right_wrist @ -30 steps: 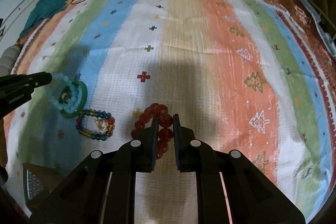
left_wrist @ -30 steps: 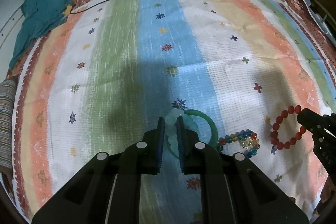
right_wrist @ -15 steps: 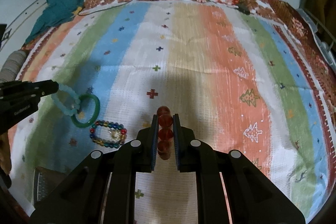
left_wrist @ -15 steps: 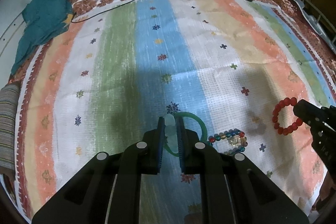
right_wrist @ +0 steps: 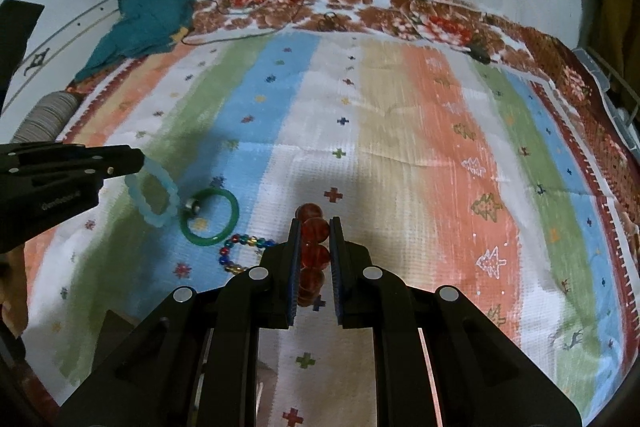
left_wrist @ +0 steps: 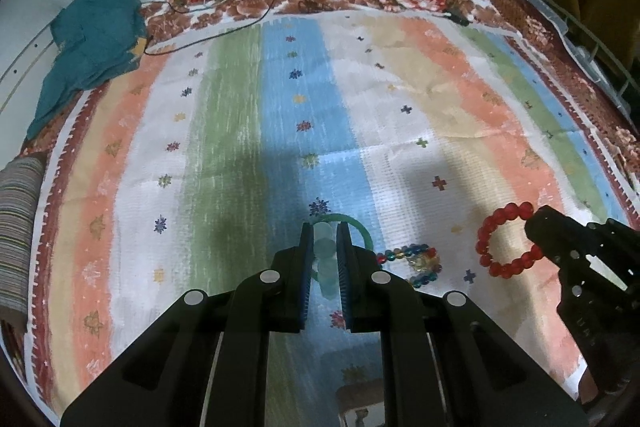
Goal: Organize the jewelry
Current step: 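Lift the pale green bracelet with left tool while right tool lifts dark red bracelet, then carry both held bracelets back over the silver tin with both tools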
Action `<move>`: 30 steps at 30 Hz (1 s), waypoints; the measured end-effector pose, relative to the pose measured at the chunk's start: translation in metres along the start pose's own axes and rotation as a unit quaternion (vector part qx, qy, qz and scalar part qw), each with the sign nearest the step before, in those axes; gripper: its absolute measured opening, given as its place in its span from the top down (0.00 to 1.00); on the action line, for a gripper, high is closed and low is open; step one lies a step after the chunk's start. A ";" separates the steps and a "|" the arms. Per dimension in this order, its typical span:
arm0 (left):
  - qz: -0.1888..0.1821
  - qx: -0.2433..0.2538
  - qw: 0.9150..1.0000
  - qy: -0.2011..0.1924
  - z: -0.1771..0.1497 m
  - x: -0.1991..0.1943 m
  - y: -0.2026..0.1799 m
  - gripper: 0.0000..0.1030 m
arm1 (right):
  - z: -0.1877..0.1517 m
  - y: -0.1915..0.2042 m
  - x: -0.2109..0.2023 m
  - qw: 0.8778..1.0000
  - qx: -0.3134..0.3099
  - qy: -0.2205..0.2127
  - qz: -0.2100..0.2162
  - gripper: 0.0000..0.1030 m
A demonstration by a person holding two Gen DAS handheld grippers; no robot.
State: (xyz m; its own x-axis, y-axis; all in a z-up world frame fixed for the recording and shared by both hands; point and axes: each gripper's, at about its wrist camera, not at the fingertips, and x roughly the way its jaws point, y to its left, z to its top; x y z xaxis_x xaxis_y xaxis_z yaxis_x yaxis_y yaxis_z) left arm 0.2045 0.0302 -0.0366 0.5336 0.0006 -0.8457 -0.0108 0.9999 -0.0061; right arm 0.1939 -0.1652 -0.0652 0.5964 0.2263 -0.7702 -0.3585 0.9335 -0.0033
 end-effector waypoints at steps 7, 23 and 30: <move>-0.016 0.006 1.000 -0.021 -0.009 -0.027 -0.011 0.89 | -0.004 0.008 -0.018 1.000 -0.004 -0.018 0.010 0.86; -0.051 0.024 0.997 -0.049 -0.043 -0.078 -0.032 0.89 | -0.016 0.021 -0.073 0.997 -0.007 -0.067 0.036 0.86; -0.050 0.027 0.996 -0.067 -0.060 -0.100 -0.035 0.89 | -0.027 0.026 -0.083 0.997 -0.014 -0.066 0.042 0.86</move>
State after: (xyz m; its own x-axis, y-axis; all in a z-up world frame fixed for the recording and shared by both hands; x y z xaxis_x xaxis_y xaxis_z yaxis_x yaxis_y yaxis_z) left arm 0.1008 -0.0053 0.0161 0.6378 -0.1011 -0.7636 0.0917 0.9943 -0.0550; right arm 0.1152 -0.1672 -0.0186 0.6520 0.3386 -0.6784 -0.4287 0.9026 0.0385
